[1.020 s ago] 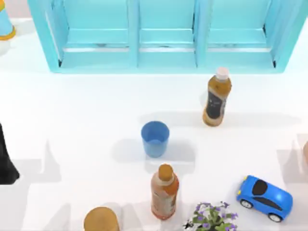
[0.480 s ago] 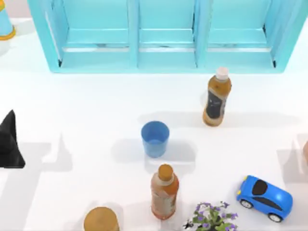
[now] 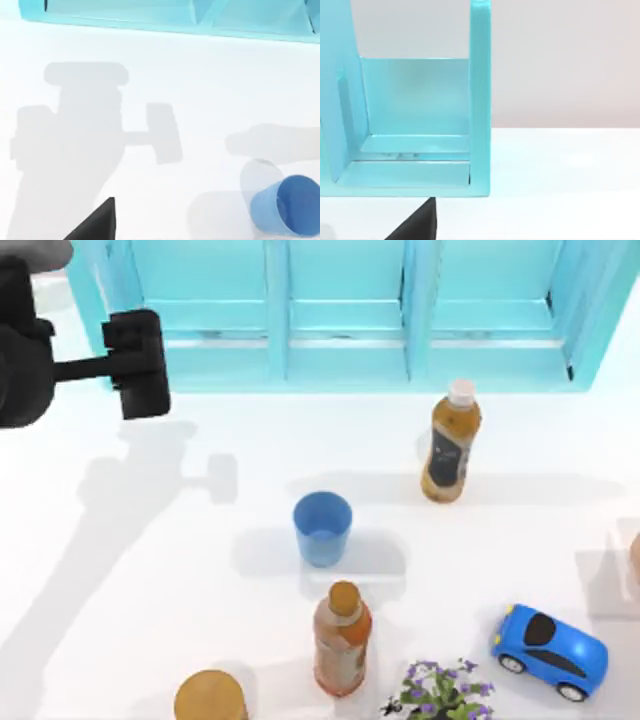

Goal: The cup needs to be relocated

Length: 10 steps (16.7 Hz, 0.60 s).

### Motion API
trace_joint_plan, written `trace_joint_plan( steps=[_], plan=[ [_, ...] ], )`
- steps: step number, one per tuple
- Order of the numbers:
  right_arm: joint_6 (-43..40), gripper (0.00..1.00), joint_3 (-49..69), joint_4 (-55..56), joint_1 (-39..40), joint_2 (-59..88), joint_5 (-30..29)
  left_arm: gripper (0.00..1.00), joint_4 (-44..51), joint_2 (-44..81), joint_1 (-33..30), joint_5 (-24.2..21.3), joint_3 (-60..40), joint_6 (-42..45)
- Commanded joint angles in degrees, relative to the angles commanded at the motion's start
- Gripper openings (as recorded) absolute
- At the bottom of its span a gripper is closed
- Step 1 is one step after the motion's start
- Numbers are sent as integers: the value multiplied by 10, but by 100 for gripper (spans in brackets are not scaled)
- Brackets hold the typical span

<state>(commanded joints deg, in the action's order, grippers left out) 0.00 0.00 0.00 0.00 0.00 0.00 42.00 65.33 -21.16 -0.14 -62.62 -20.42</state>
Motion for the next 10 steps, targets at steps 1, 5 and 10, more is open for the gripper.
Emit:
trace_joint_plan(
  steps=[1, 5, 10],
  plan=[
    [0, 100, 0, 0, 0, 0, 0, 100, 41, 66, -20, 0, -59, -18],
    [0, 100, 0, 0, 0, 0, 0, 100, 195, 300, -95, 1, -271, -89],
    [0, 100, 0, 0, 0, 0, 0, 100, 341, 530, -170, 0, -497, -162]
  ],
)
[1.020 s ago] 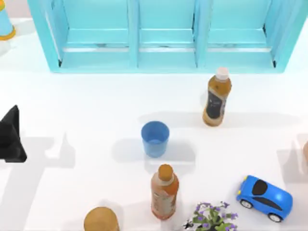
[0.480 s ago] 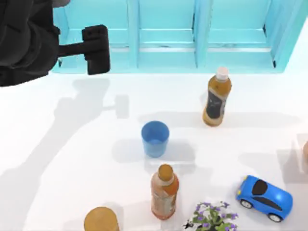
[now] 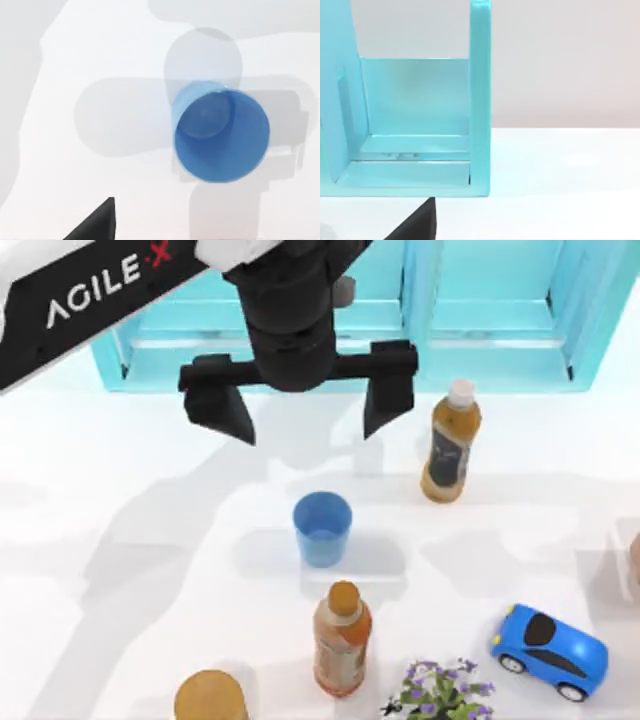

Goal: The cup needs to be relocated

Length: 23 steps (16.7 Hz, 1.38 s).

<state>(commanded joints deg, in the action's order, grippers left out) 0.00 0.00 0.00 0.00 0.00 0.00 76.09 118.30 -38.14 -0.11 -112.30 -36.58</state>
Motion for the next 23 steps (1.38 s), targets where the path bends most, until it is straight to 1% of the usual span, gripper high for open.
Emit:
trace_joint_plan(
  steps=[2, 5, 12, 15, 20, 23],
  plan=[
    [0, 100, 0, 0, 0, 0, 0, 100, 40, 66, -22, -1, -69, -21],
    [0, 100, 0, 0, 0, 0, 0, 100, 78, 122, -42, -1, -129, -40],
    [0, 100, 0, 0, 0, 0, 0, 100, 83, 134, -44, -1, -138, -44],
    [0, 100, 0, 0, 0, 0, 0, 100, 43, 136, -44, -1, -99, -42],
    [0, 100, 0, 0, 0, 0, 0, 100, -98, 144, -45, -1, 31, -43],
    [0, 100, 0, 0, 0, 0, 0, 100, -133, 147, -45, -1, 65, -43]
  ],
)
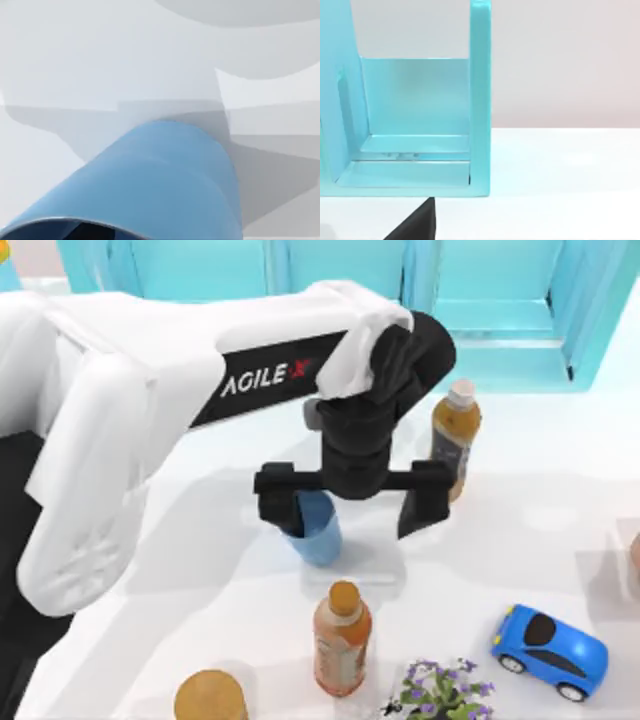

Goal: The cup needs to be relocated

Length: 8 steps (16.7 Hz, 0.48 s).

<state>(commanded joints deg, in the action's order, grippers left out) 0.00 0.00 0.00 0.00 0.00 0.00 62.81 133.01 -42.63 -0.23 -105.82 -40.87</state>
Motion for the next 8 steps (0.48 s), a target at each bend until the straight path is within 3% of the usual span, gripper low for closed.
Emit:
trace_joint_plan(
  steps=[4, 8],
  plan=[
    [0, 100, 0, 0, 0, 0, 0, 100, -1, 0, 0, 0, 1, 0],
    [0, 100, 0, 0, 0, 0, 0, 70, -1, 0, 0, 0, 1, 0]
  ],
)
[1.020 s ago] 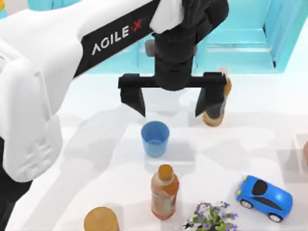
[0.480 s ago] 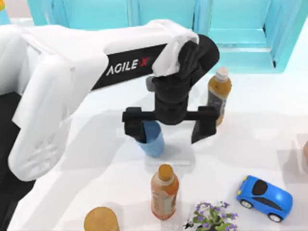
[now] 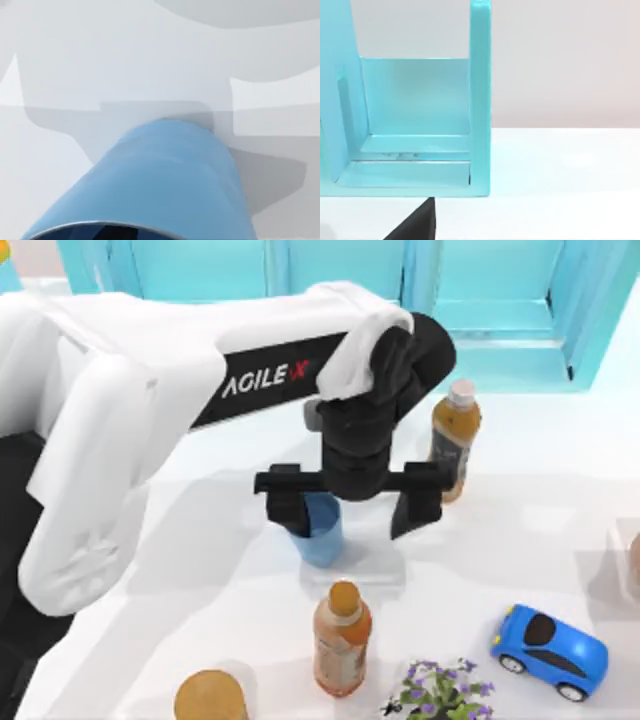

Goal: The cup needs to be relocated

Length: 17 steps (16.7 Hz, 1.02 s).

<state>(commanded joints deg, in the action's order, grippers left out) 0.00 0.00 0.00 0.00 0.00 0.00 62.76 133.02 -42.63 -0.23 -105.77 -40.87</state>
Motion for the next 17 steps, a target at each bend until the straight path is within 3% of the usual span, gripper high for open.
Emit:
trace_joint_plan(
  steps=[9, 17],
  plan=[
    [0, 100, 0, 0, 0, 0, 0, 2, 0, 0, 0, 0, 0, 0],
    [0, 100, 0, 0, 0, 0, 0, 0, 0, 0, 0, 0, 0, 0]
  ],
)
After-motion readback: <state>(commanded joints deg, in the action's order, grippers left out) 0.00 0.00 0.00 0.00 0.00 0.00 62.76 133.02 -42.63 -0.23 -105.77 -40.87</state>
